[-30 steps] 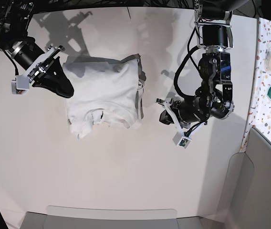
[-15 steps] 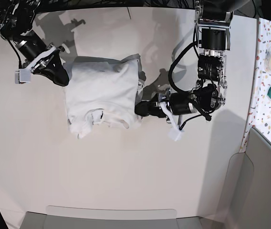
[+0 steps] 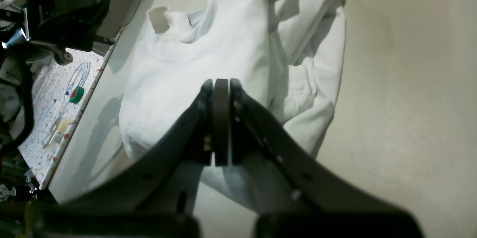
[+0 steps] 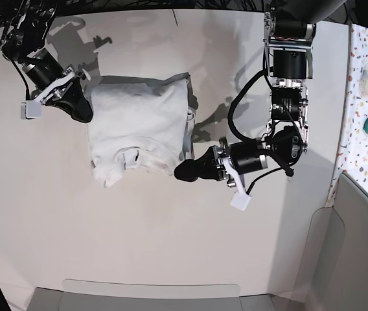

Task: Layout the t-shirt on the table in an organized manner, then fold the t-shirt properly
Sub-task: 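Push the folded shirt's sides inward with both grippers to square it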

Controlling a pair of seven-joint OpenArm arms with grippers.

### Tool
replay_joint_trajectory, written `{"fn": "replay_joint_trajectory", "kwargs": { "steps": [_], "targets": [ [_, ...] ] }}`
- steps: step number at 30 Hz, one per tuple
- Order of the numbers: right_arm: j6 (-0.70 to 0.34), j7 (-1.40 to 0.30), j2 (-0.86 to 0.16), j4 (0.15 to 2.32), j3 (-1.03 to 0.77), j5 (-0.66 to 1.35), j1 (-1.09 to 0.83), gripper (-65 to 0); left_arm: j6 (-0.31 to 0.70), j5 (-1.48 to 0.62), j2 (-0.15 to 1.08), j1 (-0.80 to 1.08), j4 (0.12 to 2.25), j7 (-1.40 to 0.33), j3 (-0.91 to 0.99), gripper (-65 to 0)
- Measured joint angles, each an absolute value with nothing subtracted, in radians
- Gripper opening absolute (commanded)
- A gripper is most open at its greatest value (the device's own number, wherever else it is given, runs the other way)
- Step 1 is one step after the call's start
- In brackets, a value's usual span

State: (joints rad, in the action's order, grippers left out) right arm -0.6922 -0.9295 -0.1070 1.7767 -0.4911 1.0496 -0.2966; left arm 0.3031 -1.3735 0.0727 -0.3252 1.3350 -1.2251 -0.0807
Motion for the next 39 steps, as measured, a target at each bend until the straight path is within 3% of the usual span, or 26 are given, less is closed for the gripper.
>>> {"fn": "replay_joint_trajectory", "kwargs": {
  "steps": [10,15,24,33,39],
  "targets": [
    [-0.692,-0.926,-0.103,1.732,-0.492,1.049,-0.282,-65.0,0.306,-1.372,-0.007,-0.306,1.333,-1.250,-0.264,-63.9],
    [-0.692,-0.923,-0.084,1.732,-0.490,1.049,-0.282,-65.0,0.305,-1.369,0.001,-0.335,1.176,-1.218,-0.269,-63.9],
    [-0.692,-0.919,-0.085,1.698,-0.493,1.054,-0.292,-65.0,0.323,-1.199,0.023,-0.391,0.961,-1.007,-0.276,-63.9],
    [-0.692,-0.923,-0.078,1.535,-0.656,0.912,-0.299,-65.0,0.334,-1.077,0.012,-0.394,0.937,-0.915,-0.273,-63.9],
    [-0.690,-0.952,-0.064,1.551,-0.706,0.906,-0.300,-65.0,0.333,-1.069,0.012,-0.393,0.939,-0.913,-0.273,-63.9]
  ]
}}
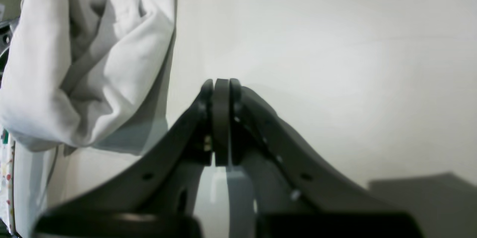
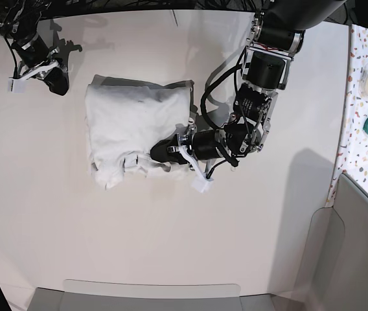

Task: Layout the t-shirt on the table in an organized manner, then fold the t-shirt properly
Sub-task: 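Push the folded shirt's sides inward with both grippers to square it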

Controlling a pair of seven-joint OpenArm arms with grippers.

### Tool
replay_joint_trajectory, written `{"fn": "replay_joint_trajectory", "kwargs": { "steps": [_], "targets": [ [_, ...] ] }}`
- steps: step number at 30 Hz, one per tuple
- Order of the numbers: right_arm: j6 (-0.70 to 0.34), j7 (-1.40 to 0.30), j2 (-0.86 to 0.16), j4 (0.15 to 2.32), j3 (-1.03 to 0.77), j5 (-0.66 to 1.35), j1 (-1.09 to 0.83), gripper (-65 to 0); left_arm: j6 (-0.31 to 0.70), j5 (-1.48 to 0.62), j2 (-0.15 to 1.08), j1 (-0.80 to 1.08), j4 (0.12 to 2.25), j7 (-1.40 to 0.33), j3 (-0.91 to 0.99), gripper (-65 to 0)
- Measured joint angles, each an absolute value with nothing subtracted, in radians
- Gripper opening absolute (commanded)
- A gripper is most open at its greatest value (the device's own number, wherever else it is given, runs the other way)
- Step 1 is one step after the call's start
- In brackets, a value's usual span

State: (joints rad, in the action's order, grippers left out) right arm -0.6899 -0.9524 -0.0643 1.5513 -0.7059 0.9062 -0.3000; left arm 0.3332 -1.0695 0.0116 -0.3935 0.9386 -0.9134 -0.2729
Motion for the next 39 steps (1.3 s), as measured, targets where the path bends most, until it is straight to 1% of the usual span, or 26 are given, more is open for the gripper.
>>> {"fn": "replay_joint_trajectory", "kwargs": {
  "steps": [2,6,9,12,14,16,20,25,29,35,39],
  "targets": [
    [-0.690,-1.047,-0.062,1.624,-0.707,0.929,-0.306,-65.0,0.333,-1.068,0.011,-0.393,0.940,-0.911,-0.273,-63.9],
    [-0.684,-1.130,-0.064,1.840,-0.710,1.081,-0.301,-65.0,0.333,-1.069,0.012,-0.393,0.939,-0.912,-0.275,-63.9],
    [-0.690,-1.164,-0.063,1.981,-0.708,1.180,-0.292,-65.0,0.333,-1.069,0.011,-0.393,0.939,-0.912,-0.275,-63.9],
    [-0.690,-1.153,-0.059,2.024,-0.707,1.275,-0.279,-65.0,0.333,-1.068,0.011,-0.394,0.938,-0.911,-0.275,-63.9],
    [-0.690,-1.156,-0.027,1.994,-0.707,1.257,-0.244,-65.0,0.333,-1.068,0.012,-0.393,0.938,-0.911,-0.275,-63.9],
    [-0.691,-1.161,0.021,1.950,-0.698,1.176,-0.200,-65.0,0.333,-1.068,0.011,-0.394,0.938,-0.911,-0.275,-63.9],
    [-0.690,-1.171,0.088,1.854,-0.605,1.045,-0.143,-65.0,0.335,-1.065,0.012,-0.381,0.942,-0.896,-0.275,-63.9],
    [-0.689,-1.159,0.146,1.750,-0.545,0.987,-0.117,-65.0,0.337,-1.054,0.011,-0.380,0.944,-0.896,-0.275,-63.9],
    [-0.689,-1.143,0.159,1.646,-0.551,0.932,-0.116,-65.0,0.337,-1.050,0.011,-0.379,0.944,-0.896,-0.275,-63.9],
    [-0.712,-0.947,0.133,1.510,-0.547,0.866,-0.123,-65.0,0.337,-1.049,0.015,-0.377,0.943,-0.896,-0.275,-63.9],
    [-0.728,-0.888,0.114,1.463,-0.545,0.862,-0.125,-65.0,0.337,-1.046,0.018,-0.375,0.943,-0.893,-0.275,-63.9]
  ]
}}
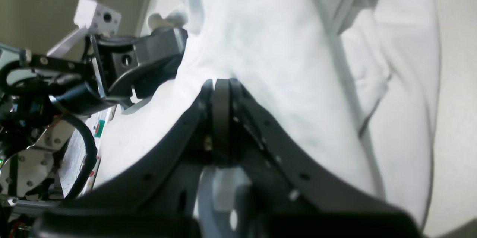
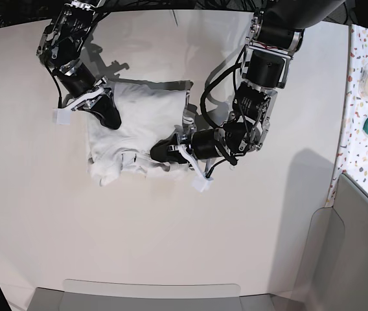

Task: Layout the t-shirt on the table in an organized manner, then fold the t-shirt properly
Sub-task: 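Push the folded shirt's sides inward with both grippers to square it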

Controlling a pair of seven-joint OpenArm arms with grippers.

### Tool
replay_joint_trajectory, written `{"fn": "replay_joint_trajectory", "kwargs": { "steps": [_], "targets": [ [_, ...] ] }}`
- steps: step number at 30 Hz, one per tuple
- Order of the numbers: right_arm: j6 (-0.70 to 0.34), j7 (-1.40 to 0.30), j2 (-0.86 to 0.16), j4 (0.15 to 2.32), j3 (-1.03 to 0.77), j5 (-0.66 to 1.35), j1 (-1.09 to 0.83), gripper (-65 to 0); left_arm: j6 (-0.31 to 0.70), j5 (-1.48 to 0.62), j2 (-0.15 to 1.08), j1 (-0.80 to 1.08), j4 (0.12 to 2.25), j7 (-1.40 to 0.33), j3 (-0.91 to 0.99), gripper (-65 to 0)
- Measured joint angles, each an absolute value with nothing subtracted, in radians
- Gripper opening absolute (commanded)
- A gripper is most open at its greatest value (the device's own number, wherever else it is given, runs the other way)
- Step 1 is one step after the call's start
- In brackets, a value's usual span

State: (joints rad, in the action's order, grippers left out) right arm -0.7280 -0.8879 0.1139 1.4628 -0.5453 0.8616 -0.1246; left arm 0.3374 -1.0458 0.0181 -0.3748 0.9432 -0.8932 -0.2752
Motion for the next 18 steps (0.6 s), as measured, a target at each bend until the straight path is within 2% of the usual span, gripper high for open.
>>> {"fn": "replay_joint_trajectory", "kwargs": {
  "steps": [3,9,18],
  "targets": [
    [-0.730,-0.881,0.109,1.451,-0.545,0.863,-0.125,-65.0,0.337,-1.046,0.020,-0.374,0.943,-0.895,-0.276,-63.9],
    [-0.647,-0.881,0.112,1.470,-0.547,0.866,-0.131,-65.0,0.337,-1.048,0.042,-0.374,0.942,-0.900,-0.279,-63.9],
    [-0.562,-0.944,0.102,1.739,-0.564,0.756,-0.175,-65.0,0.296,-0.996,0.091,-0.340,1.143,-0.940,-0.267,-63.9]
  ]
}}
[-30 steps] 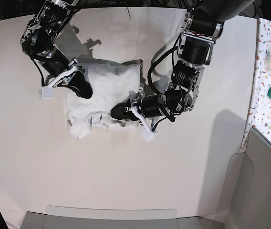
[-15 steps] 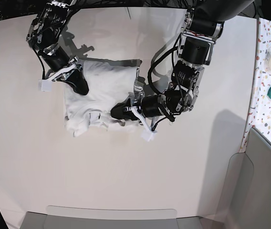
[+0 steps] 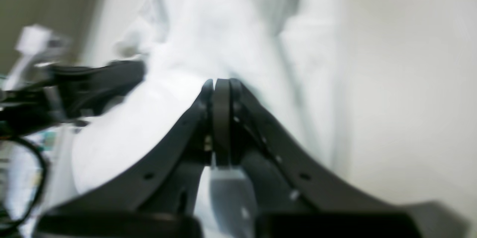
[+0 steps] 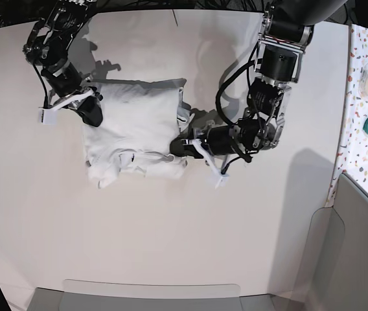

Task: Layout the t-shirt on the table in an organized manner, then fold the t-shirt properly
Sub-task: 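Push the folded shirt's sides inward with both grippers to square it, then withdraw the left gripper and grasp the shirt edge with the right gripper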

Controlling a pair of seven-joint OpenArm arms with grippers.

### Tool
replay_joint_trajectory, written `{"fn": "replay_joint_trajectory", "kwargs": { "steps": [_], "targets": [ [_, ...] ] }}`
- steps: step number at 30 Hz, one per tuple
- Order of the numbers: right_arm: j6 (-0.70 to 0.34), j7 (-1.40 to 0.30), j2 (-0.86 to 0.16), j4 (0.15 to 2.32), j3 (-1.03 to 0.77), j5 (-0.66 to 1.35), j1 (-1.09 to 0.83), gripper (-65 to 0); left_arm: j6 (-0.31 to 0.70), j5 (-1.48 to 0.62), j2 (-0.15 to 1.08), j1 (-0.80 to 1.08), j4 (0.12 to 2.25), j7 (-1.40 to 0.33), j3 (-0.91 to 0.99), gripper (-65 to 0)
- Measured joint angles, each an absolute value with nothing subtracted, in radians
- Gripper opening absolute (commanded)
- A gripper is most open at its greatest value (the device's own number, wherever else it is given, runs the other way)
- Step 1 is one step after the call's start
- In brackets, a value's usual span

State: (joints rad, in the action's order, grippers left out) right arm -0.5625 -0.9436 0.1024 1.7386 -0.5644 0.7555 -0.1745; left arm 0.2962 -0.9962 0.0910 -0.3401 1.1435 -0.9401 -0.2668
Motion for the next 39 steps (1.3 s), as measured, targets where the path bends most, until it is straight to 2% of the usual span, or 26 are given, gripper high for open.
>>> {"fn": "replay_joint_trajectory", "kwargs": {
  "steps": [6,9,11,14,18,22,27,32,34,39],
  "targets": [
    [-0.559,-0.939,0.103,1.975,-0.557,0.766,-0.183,-65.0,0.300,-1.008,0.084,-0.305,1.324,-0.931,-0.211,-63.9],
    [-0.563,-0.931,0.102,2.044,-0.557,0.796,-0.179,-65.0,0.296,-1.001,0.087,-0.265,1.397,-1.032,-0.207,-63.9],
    [-0.564,-0.950,0.086,2.015,-0.556,0.830,-0.149,-65.0,0.295,-0.989,0.087,-0.246,1.451,-1.117,-0.205,-63.9],
    [-0.564,-1.065,0.043,1.937,-0.547,0.844,-0.062,-65.0,0.299,-0.994,0.086,-0.231,1.556,-1.245,-0.202,-63.9],
    [-0.565,-1.171,0.047,1.797,-0.536,0.857,0.056,-65.0,0.302,-1.035,0.066,-0.203,1.664,-1.370,-0.203,-63.9],
    [-0.564,-1.219,0.045,1.651,-0.535,0.846,0.130,-65.0,0.303,-1.146,0.061,-0.151,1.655,-1.380,-0.204,-63.9],
    [-0.568,-1.211,0.043,1.500,-0.532,0.863,0.170,-65.0,0.303,-1.135,0.052,-0.086,1.537,-1.380,-0.204,-63.9],
    [-0.568,-1.211,0.005,1.358,-0.537,0.855,0.195,-65.0,0.305,-1.153,0.050,-0.091,1.353,-1.222,-0.214,-63.9],
    [-0.569,-1.176,-0.019,1.298,-0.535,0.857,0.211,-65.0,0.320,-1.201,0.076,-0.093,1.312,-1.173,-0.214,-63.9],
    [-0.570,-1.033,-0.085,1.204,-0.527,0.867,0.204,-65.0,0.323,-1.156,0.104,-0.088,1.290,-1.103,-0.214,-63.9]
  ]
}}
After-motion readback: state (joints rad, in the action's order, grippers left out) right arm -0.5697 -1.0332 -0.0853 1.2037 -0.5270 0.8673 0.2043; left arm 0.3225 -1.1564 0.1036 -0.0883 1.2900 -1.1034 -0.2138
